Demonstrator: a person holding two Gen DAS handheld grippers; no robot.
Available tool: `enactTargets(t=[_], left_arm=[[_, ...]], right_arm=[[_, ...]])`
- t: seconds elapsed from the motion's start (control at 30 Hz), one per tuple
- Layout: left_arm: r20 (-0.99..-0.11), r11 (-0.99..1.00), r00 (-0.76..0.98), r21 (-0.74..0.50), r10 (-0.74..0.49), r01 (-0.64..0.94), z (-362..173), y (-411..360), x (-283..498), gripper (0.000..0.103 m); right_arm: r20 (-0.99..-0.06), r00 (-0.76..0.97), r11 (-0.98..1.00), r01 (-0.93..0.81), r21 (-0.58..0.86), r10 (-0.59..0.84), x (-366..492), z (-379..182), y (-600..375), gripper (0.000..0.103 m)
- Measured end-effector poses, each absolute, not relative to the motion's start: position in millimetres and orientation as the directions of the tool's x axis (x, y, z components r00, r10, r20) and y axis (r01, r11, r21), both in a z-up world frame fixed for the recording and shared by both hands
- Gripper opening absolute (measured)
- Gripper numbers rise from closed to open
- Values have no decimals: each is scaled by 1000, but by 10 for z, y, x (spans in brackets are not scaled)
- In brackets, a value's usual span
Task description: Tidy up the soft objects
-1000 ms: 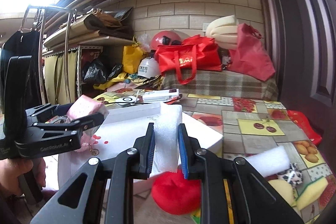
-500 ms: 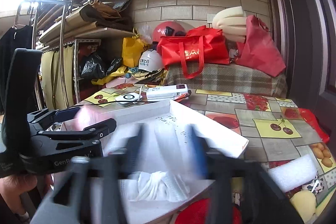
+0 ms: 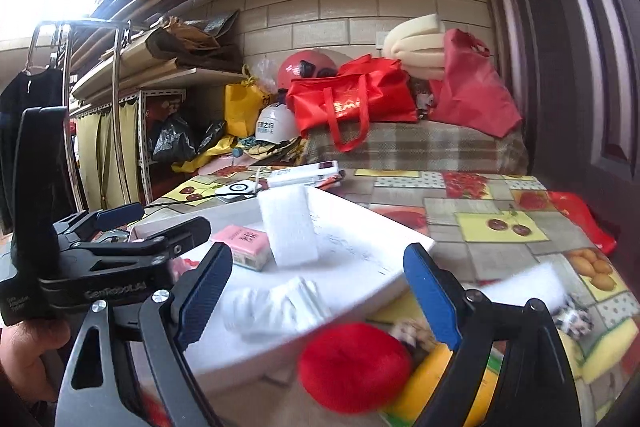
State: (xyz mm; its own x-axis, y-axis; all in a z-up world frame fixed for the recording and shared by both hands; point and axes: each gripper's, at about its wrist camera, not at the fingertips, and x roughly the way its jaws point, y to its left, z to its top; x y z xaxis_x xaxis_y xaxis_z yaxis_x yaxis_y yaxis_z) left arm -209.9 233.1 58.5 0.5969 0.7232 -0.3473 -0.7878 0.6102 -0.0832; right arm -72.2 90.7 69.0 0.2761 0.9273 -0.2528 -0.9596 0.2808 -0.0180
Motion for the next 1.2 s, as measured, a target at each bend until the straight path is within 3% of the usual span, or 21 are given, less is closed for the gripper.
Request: enactTargets(t=[0.1, 0.23, 0.4, 0.57, 0.7, 0.77, 0.97, 1.07, 1.2], left_arm=[[-342, 688, 674, -99, 655, -719, 604, 2097, -2037, 103], [-389, 836, 794, -100, 467, -540, 596, 1726, -1841, 103], [-511, 966, 839, -60, 188, -253, 541, 1151, -1473, 103], [-676, 987, 725, -160, -131, 29, 352, 678, -1026, 102], [-790, 990, 597, -93, -139, 107, 165, 289, -659, 102], [-811, 990, 579, 1, -83, 144, 133, 141, -546, 102], [-811, 981, 576, 13, -103, 194, 140, 30, -500, 102], [-810, 981, 577, 13, -104, 194, 140, 19, -499, 102], [-810, 981, 577, 12, -104, 195, 98, 35, -508, 102]], right_arm=[[-262, 320, 330, -944, -5, 910, -553, 699, 671, 88], [-276, 411, 445, -892, 72, 869, -162, 710, 292, 88], [-302, 563, 627, -755, 190, 769, 422, 695, -229, 88], [-318, 616, 693, -651, 309, 720, 769, 644, -506, 88], [-328, 597, 682, -640, 354, 732, 844, 612, -525, 88], [-318, 591, 671, -644, 368, 742, 838, 607, -550, 88], [-325, 544, 629, -595, 501, 774, 1063, 485, -710, 88], [-398, 524, 650, -497, 575, 753, 1223, 335, -762, 88], [-413, 476, 619, -454, 641, 776, 1306, 224, -806, 88]])
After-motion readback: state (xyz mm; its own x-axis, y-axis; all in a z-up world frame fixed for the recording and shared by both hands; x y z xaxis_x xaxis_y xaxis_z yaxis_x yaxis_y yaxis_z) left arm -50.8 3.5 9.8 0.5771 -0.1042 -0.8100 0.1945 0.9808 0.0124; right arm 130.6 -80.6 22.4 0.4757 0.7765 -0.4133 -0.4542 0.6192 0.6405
